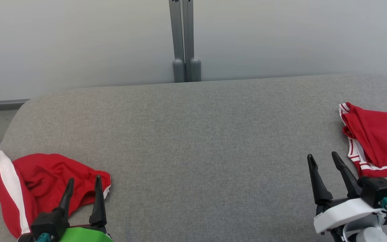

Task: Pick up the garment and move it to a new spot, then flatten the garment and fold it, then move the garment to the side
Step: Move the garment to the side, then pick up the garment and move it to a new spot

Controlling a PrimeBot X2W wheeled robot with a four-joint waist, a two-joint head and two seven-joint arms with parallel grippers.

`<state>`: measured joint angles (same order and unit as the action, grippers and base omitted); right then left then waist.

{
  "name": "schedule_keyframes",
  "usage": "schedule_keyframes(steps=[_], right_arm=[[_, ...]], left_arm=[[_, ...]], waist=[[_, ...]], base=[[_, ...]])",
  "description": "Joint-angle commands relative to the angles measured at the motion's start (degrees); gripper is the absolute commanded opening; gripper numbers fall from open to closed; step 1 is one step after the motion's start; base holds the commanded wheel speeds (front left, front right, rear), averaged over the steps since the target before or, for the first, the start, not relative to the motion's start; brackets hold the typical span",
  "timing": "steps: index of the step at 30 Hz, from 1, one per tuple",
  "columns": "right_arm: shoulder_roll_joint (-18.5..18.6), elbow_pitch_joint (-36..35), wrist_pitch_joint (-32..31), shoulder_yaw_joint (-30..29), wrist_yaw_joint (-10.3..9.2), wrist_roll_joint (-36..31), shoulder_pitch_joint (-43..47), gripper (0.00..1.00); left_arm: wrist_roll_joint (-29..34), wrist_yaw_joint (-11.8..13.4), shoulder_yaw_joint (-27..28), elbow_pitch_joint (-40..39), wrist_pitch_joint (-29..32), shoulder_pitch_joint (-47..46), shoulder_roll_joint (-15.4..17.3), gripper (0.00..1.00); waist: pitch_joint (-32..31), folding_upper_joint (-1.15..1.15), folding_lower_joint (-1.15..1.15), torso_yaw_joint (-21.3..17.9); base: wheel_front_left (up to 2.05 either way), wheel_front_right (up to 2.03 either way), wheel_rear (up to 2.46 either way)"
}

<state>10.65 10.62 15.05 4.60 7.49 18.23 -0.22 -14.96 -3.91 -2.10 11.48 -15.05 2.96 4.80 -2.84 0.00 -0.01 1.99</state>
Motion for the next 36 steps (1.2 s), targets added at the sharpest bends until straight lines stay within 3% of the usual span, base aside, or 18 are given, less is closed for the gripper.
schedule_keyframes(steps=[1, 10, 29, 36], right_arm=[[-0.33, -0.19, 0.15, -0.04, 0.01, -0.32, 0.7, 1.0], [-0.91, -0.3, 0.15, 0.91, 0.01, -1.59, 0.24, 1.0], [-3.92, 1.57, 0.16, 4.09, 0.01, -1.21, -3.2, 1.0], [-3.36, 1.84, 0.16, 4.42, 0.01, -1.86, -3.84, 1.0]], left_arm=[[0.32, -0.37, 0.41, 0.03, -0.15, 0.4, -0.11, 1.0], [1.8, -1.78, 0.94, 0.36, -0.15, -1.72, -0.97, 1.0], [2.55, -2.32, 3.28, 2.39, -0.14, -3.43, -0.61, 1.0], [1.98, -2.15, 3.34, 2.9, -0.15, -3.89, -1.06, 1.0]], waist=[[0.15, 0.0, 0.01, -0.05], [1.05, 0.0, 0.01, 1.27], [2.0, 0.0, 0.01, 19.61], [3.14, 0.0, 0.01, 25.0]], base=[[0.0, 0.0, 0.0], [0.0, 0.0, 0.0], [0.0, 0.0, 0.0], [0.0, 0.0, 0.0]])
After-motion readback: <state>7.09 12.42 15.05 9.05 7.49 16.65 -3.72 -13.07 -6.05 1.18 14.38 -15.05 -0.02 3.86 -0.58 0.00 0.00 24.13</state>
